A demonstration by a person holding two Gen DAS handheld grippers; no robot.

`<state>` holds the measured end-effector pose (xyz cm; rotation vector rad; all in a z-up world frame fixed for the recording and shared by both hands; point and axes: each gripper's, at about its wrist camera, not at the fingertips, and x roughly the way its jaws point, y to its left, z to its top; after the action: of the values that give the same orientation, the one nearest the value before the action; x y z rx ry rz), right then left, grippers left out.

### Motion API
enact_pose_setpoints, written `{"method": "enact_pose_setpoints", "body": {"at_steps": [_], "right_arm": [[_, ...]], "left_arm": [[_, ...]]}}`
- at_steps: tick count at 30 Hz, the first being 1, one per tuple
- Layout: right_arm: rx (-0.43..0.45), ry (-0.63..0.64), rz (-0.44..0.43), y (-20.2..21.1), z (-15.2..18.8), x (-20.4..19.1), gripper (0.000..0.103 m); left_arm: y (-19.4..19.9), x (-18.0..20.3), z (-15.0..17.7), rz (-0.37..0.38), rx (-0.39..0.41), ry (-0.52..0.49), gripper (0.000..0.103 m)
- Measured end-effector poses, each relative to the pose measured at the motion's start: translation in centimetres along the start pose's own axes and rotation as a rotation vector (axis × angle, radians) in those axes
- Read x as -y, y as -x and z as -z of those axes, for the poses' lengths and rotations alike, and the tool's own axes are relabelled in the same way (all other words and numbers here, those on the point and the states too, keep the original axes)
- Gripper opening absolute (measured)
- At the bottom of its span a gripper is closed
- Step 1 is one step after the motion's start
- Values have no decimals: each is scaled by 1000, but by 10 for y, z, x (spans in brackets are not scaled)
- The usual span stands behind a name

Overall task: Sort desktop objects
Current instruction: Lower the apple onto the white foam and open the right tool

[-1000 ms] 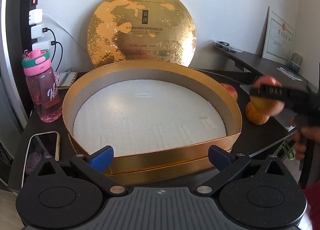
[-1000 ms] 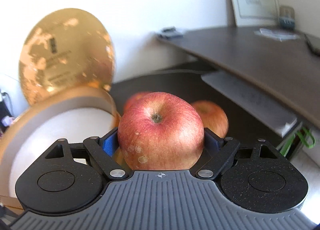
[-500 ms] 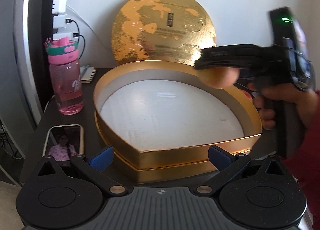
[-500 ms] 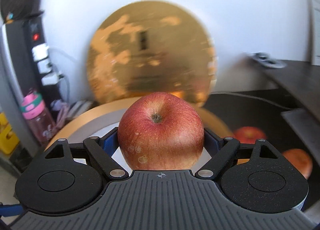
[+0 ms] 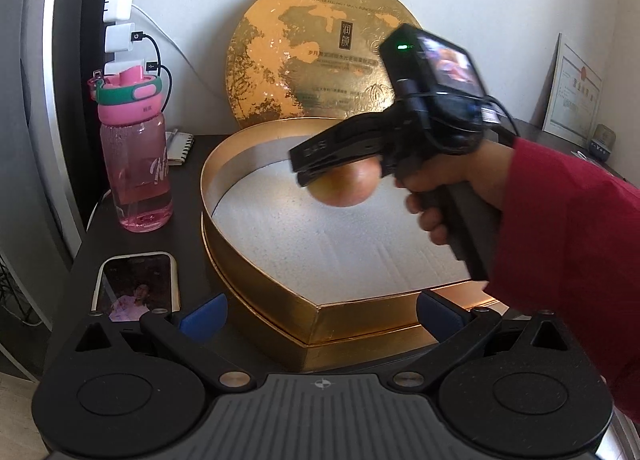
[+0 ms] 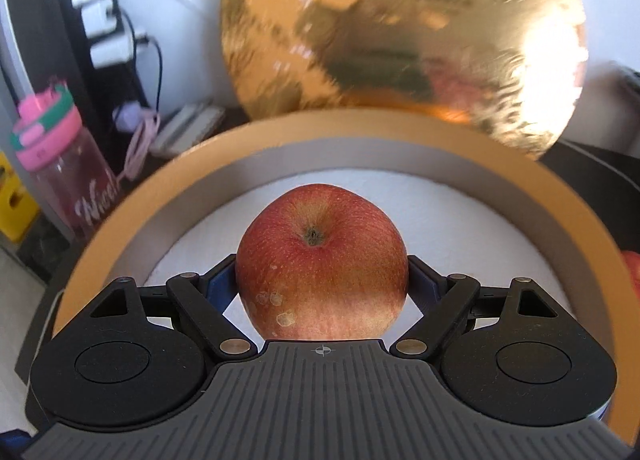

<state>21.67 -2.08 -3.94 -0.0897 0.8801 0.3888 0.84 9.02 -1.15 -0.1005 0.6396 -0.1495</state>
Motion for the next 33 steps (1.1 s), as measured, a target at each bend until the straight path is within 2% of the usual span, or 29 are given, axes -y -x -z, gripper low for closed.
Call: {"method": "enact_pose_setpoints", "body": {"at_steps": [8, 20, 26, 33], "right_arm": [[-31, 42, 9, -33, -11, -23, 86], [-74, 82, 13, -36, -9, -21, 88], [-74, 90, 6, -25, -6, -21, 93], [-63, 63, 5, 5, 6, -20, 94]], "left_arm": [[-3, -6, 0, -7, -14, 12, 102], [-6, -3, -1, 2, -33, 18, 102], [-3, 3, -2, -5, -36, 15, 102], [2, 11, -1, -14, -41, 8, 102]]}}
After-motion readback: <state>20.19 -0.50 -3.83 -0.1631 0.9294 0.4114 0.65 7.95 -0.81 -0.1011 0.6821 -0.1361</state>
